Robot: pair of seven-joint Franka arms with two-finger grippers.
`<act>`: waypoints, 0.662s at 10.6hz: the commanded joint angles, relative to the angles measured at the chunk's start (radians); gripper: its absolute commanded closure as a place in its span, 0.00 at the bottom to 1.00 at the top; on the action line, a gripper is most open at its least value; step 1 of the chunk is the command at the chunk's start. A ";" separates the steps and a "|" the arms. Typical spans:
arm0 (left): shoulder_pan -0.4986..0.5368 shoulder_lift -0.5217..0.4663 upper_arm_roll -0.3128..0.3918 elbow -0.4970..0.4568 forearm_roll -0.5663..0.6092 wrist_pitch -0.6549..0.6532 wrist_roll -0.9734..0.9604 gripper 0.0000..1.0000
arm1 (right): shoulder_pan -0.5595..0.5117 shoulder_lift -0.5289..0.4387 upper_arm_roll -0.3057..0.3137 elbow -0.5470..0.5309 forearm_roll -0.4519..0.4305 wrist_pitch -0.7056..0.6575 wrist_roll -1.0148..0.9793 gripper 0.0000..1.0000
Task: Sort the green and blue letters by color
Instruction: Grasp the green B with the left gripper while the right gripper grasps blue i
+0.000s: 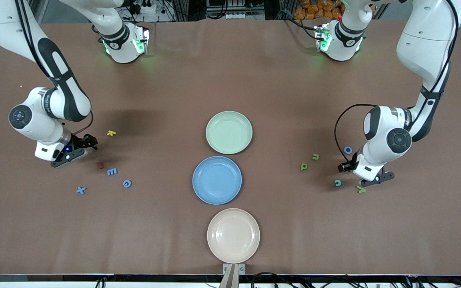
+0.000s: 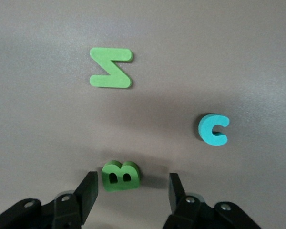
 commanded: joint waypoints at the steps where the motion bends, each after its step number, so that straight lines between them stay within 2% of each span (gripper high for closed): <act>1: 0.003 -0.009 0.003 -0.022 0.034 0.018 -0.011 0.35 | -0.013 0.001 0.007 -0.033 -0.016 0.026 -0.010 0.06; 3: 0.003 -0.008 0.005 -0.022 0.034 0.018 -0.009 0.36 | -0.014 -0.002 0.007 -0.070 -0.016 0.066 -0.010 0.06; 4: 0.003 -0.005 0.005 -0.022 0.034 0.018 -0.009 0.41 | -0.014 -0.007 0.007 -0.086 -0.017 0.071 -0.010 0.08; 7: 0.015 0.002 0.005 -0.020 0.075 0.019 -0.009 0.46 | -0.014 -0.008 0.007 -0.110 -0.016 0.094 -0.010 0.21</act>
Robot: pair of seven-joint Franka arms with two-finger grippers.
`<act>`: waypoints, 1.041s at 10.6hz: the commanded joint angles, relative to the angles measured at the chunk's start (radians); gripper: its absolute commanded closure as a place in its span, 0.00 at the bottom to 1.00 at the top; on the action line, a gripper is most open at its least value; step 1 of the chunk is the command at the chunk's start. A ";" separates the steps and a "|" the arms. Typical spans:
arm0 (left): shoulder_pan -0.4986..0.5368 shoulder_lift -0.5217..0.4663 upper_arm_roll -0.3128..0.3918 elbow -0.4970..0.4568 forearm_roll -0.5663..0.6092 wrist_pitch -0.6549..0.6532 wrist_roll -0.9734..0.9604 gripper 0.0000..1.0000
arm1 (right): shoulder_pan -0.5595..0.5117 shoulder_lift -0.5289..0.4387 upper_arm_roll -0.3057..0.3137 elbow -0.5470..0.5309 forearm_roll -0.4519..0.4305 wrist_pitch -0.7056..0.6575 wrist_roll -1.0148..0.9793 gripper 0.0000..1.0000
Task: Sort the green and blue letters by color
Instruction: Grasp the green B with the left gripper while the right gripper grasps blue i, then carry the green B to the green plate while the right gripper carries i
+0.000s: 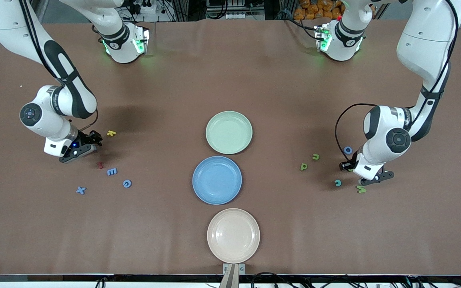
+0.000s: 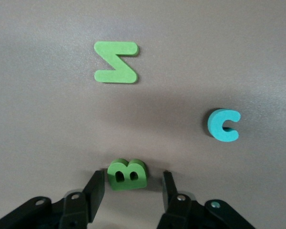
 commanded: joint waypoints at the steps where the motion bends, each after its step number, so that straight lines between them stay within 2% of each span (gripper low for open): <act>1: 0.013 0.002 0.002 -0.009 0.063 0.021 -0.010 0.47 | -0.013 -0.019 0.008 -0.041 -0.007 0.029 -0.010 0.29; 2: 0.012 0.002 0.002 -0.009 0.064 0.021 -0.010 0.52 | -0.011 -0.022 0.008 -0.044 -0.007 0.026 -0.010 0.44; 3: 0.012 0.002 0.002 -0.007 0.066 0.021 -0.010 0.65 | -0.008 -0.022 0.008 -0.044 -0.007 0.026 -0.010 0.56; 6: 0.004 0.002 -0.001 -0.003 0.068 0.021 -0.014 1.00 | -0.007 -0.025 0.008 -0.044 -0.007 0.027 0.002 0.73; 9: -0.045 -0.060 -0.033 0.005 0.049 -0.028 -0.060 1.00 | -0.002 -0.023 0.009 -0.039 -0.001 0.027 0.010 0.89; 11: -0.069 -0.111 -0.123 0.028 0.052 -0.126 -0.198 1.00 | -0.002 -0.023 0.009 -0.035 -0.001 0.018 0.016 0.97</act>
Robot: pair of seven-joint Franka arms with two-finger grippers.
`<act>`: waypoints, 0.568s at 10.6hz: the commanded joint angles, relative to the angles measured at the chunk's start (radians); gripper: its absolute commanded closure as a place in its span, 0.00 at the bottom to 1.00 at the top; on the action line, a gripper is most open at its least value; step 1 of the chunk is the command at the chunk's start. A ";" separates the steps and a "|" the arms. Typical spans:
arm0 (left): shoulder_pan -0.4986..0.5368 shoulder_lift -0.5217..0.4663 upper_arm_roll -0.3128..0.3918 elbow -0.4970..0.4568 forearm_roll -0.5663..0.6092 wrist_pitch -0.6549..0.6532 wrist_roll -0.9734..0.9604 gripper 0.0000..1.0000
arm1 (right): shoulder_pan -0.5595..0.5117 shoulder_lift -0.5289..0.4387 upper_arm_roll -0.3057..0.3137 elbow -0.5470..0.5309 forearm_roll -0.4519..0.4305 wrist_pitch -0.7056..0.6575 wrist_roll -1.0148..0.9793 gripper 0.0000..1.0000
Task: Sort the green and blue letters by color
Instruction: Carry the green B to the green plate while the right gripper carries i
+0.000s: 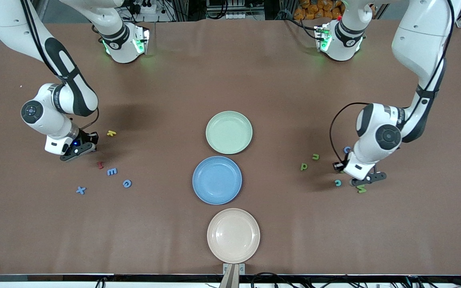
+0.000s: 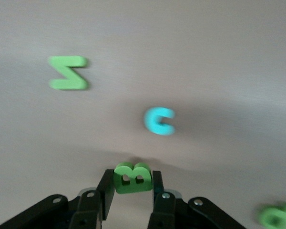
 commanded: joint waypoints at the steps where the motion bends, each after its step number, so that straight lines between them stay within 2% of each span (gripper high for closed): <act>1: -0.048 -0.102 -0.109 0.027 0.012 -0.183 -0.153 1.00 | -0.005 -0.002 0.003 -0.016 0.003 0.003 0.013 1.00; 3: -0.047 -0.133 -0.183 0.038 0.005 -0.237 -0.181 1.00 | -0.003 -0.004 0.003 -0.005 0.006 -0.023 0.061 1.00; 5: -0.062 -0.120 -0.278 0.067 0.002 -0.242 -0.308 1.00 | 0.007 -0.031 0.007 0.024 0.006 -0.090 0.135 1.00; 6: -0.101 -0.109 -0.296 0.081 0.002 -0.249 -0.372 1.00 | 0.021 -0.050 0.010 0.056 0.006 -0.159 0.204 1.00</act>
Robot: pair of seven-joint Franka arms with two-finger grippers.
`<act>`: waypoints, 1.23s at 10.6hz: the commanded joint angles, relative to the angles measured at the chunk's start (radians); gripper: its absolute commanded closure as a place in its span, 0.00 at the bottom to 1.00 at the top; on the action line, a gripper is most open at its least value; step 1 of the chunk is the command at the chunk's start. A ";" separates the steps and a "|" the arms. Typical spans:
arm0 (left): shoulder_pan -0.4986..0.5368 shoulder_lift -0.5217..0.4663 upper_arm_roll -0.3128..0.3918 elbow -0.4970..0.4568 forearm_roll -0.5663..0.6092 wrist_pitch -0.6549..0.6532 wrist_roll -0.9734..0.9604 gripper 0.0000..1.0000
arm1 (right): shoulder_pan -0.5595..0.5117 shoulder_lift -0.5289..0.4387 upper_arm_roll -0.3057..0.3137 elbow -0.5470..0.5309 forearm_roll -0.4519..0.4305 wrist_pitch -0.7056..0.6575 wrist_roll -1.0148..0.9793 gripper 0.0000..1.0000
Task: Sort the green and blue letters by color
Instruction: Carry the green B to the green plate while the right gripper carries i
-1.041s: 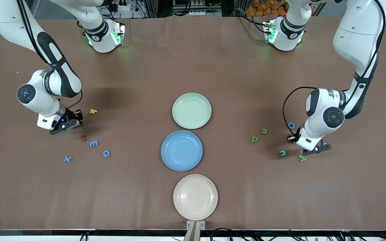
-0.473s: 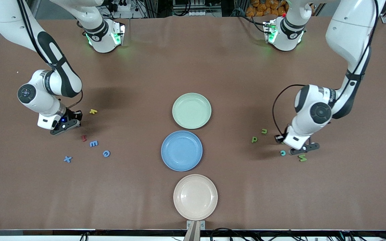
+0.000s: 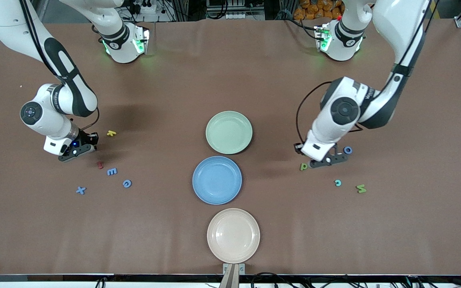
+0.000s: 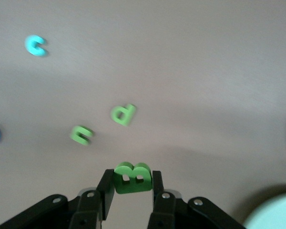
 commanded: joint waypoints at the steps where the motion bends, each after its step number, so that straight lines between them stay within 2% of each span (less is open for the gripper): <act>1: -0.090 0.037 -0.056 0.054 0.002 -0.029 -0.185 1.00 | 0.035 -0.053 0.012 0.084 0.006 -0.187 0.187 1.00; 3: -0.178 0.046 -0.056 0.060 -0.003 -0.029 -0.261 1.00 | 0.044 -0.054 0.064 0.168 0.007 -0.301 0.389 1.00; 4: -0.221 0.048 -0.056 0.063 -0.004 -0.029 -0.325 1.00 | 0.058 -0.051 0.087 0.202 0.007 -0.315 0.495 1.00; 7: -0.355 0.106 -0.056 0.124 -0.003 -0.027 -0.515 1.00 | 0.174 -0.024 0.090 0.316 0.015 -0.346 0.758 1.00; 11: -0.441 0.242 -0.047 0.235 0.011 -0.026 -0.572 1.00 | 0.338 0.102 0.087 0.478 0.209 -0.340 0.910 1.00; 13: -0.454 0.304 -0.009 0.270 0.014 -0.018 -0.562 1.00 | 0.421 0.211 0.087 0.633 0.233 -0.334 1.038 1.00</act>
